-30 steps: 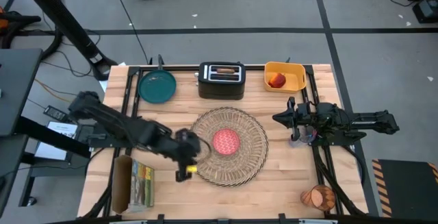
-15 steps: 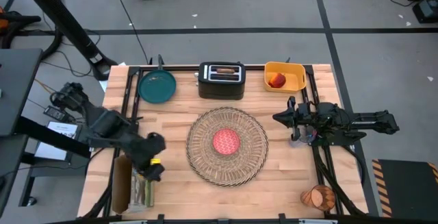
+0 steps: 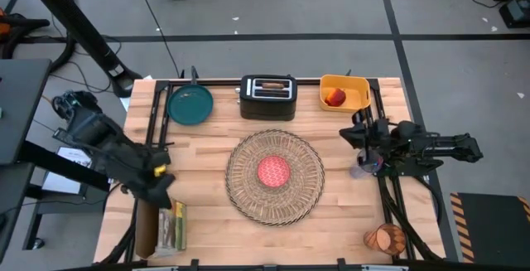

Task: Arrange a breakfast setting
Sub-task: Pour the cereal from the yellow cereal box into the red bowl

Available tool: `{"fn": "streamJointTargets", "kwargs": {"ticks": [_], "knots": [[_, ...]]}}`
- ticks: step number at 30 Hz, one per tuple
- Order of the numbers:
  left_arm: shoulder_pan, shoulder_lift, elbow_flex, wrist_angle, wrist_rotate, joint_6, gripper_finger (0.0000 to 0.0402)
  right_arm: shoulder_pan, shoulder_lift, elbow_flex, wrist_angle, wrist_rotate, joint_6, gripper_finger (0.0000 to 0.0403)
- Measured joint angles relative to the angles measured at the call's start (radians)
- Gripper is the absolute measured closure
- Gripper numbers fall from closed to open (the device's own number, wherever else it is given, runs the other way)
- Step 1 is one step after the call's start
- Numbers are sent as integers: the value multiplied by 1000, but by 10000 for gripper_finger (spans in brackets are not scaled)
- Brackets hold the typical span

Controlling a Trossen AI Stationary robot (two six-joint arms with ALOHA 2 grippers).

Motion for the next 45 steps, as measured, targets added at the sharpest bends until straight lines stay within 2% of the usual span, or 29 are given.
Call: {"fn": "streamJointTargets", "kwargs": {"ticks": [5, 8, 10, 15, 20, 27, 31, 38, 45], "knots": [[-37, 72, 230, -200, -151, 59, 260, 0, 0, 0, 51, 2, -73, 373], [-63, 149, 328, -383, -170, 71, 260, 0, 1, 0, 23, 5, -76, 373], [-76, 190, 350, -453, -169, 71, 260, 0, 2, 0, -5, 21, -52, 373], [-78, 257, 321, -451, -169, 28, 260, 0, 3, 0, -71, 64, -11, 373], [-79, 293, 243, -457, -51, -15, 260, 2, 3, 0, -76, 71, -2, 372], [-78, 292, 139, -459, -2, -33, 260, 4, 3, 0, -76, 71, 15, 339], [-78, 292, 128, -456, 25, -48, 260, 4, 3, 0, -76, 71, 18, 317], [-57, 283, 129, -397, 23, 44, 260, 4, 3, 0, -76, 71, 20, 304], [-89, 222, 129, -376, 116, -2, 260, 4, 3, 0, -93, 71, 21, 304]]}}
